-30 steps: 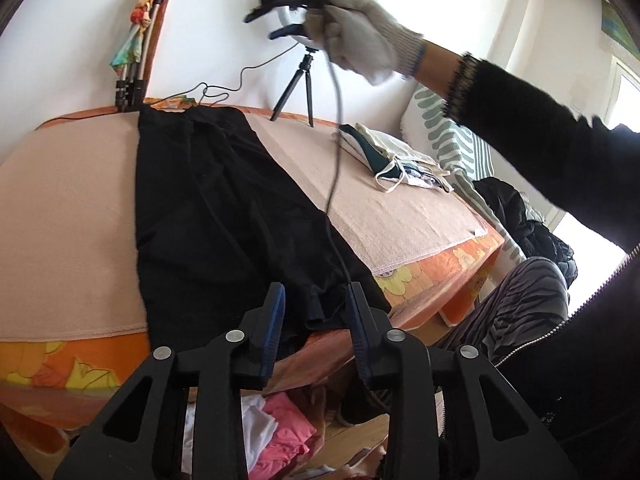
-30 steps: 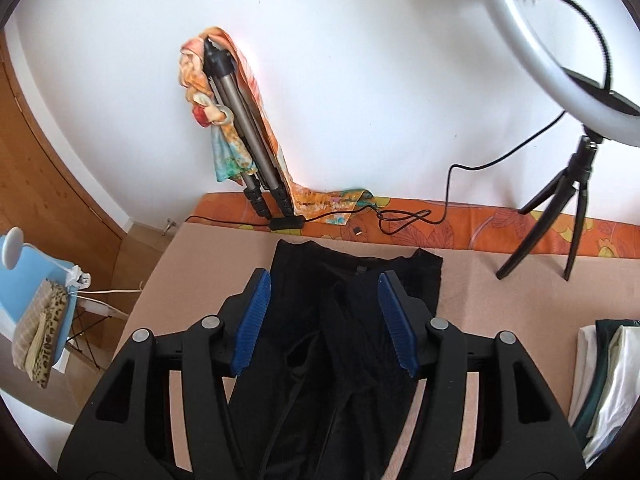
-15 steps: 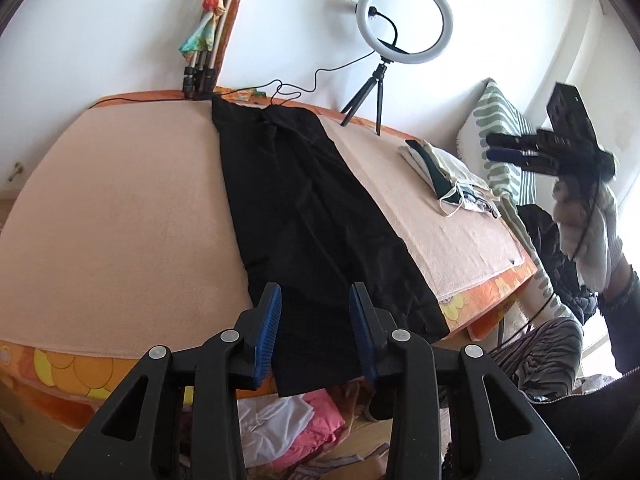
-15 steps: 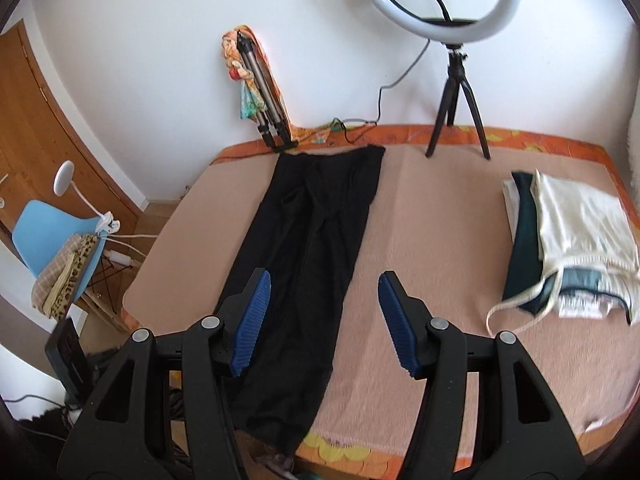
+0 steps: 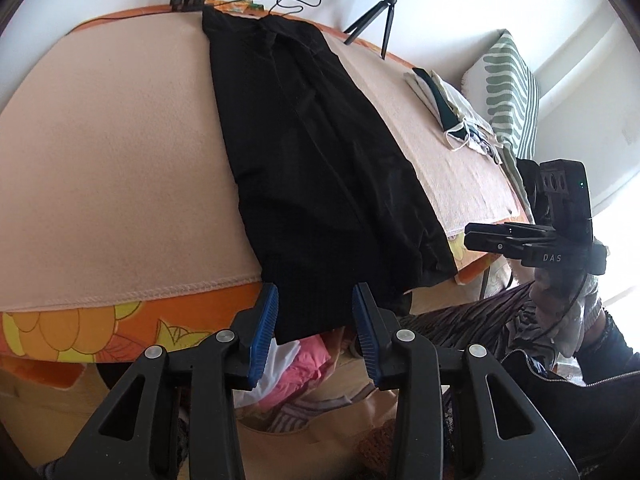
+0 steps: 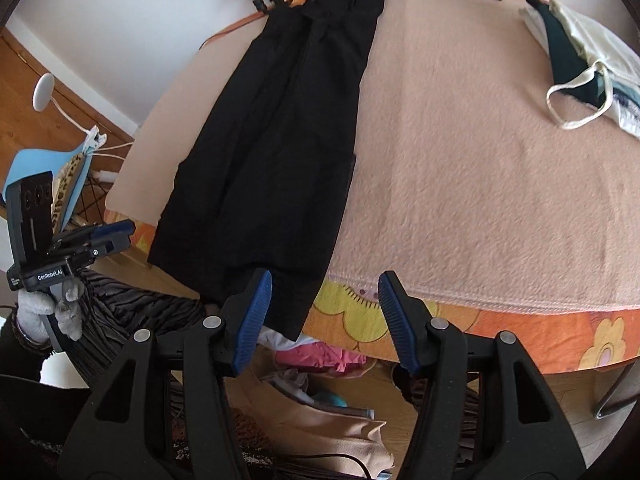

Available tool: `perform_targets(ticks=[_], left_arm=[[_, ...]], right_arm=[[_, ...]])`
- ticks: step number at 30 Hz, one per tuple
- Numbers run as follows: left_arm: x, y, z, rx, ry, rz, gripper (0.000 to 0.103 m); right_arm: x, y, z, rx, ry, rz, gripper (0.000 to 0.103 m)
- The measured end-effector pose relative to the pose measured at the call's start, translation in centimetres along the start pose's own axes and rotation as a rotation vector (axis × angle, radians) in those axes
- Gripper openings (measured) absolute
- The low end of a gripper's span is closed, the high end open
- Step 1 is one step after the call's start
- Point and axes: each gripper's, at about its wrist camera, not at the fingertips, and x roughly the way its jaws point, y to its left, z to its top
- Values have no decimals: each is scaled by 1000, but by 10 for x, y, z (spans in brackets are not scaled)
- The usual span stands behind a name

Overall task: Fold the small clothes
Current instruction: 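Grasp the shirt hem end with both grippers, then lift the hem with both grippers and fold it toward the collar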

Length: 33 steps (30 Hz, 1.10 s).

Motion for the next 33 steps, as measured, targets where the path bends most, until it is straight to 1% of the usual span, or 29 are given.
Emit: perform_targets(ticks=[2,3,4,9,10,11,12,13,14,15,17,18,22,25,27,28,29,31,33], left_arm=[[4,3,-4,-17,15,-16,37],[5,4,-5,-24,18,-13,37],[6,7,-5,-32,18,-10,34],[12,15,-6,-79,26,-49,34],[13,14,-6,-76,26,-50,30],[13,13,-7,-70,26,-52,25],[14,12,-7,-64,26,-53,22],[16,11,-7,-58,27,-53,17],[16,11,-8,-50,25,-53,11],[17,10,-9,-34,22,-52,8],[17,5,-10,5,10,-41,4],[16,2,-10,24,2,-42,4],[12,-6,-12,65,-10,-51,3],[10,-7,-13,75,-16,-40,3],[11,-2,-10,39,-16,-54,3],[12,2,-9,14,-2,-70,4],[13,5,-8,-8,10,-85,6],[12,8,-8,-31,5,-87,7],[15,8,-8,-39,26,-96,16]], right_arm=[[7,1,-6,-4,25,3,59],[9,1,-9,-2,36,8,56],[13,1,-12,-1,48,10,54],[18,5,-12,-18,62,9,53],[19,8,-12,-22,63,8,52],[19,9,-12,-25,64,3,50],[19,10,-11,-33,65,-5,41],[20,13,-11,-46,63,-22,32],[21,16,-12,-56,62,-32,27],[22,18,-12,-61,62,-40,14],[23,22,-13,-79,48,-65,10],[23,24,-14,-93,46,-71,8],[20,20,-17,-95,58,-52,5],[18,16,-17,-86,57,-45,5],[17,12,-16,-70,58,2,5],[16,9,-14,-55,59,25,6],[15,7,-14,-42,55,30,6],[15,3,-13,-25,59,58,8],[15,-2,-13,1,63,88,8]])
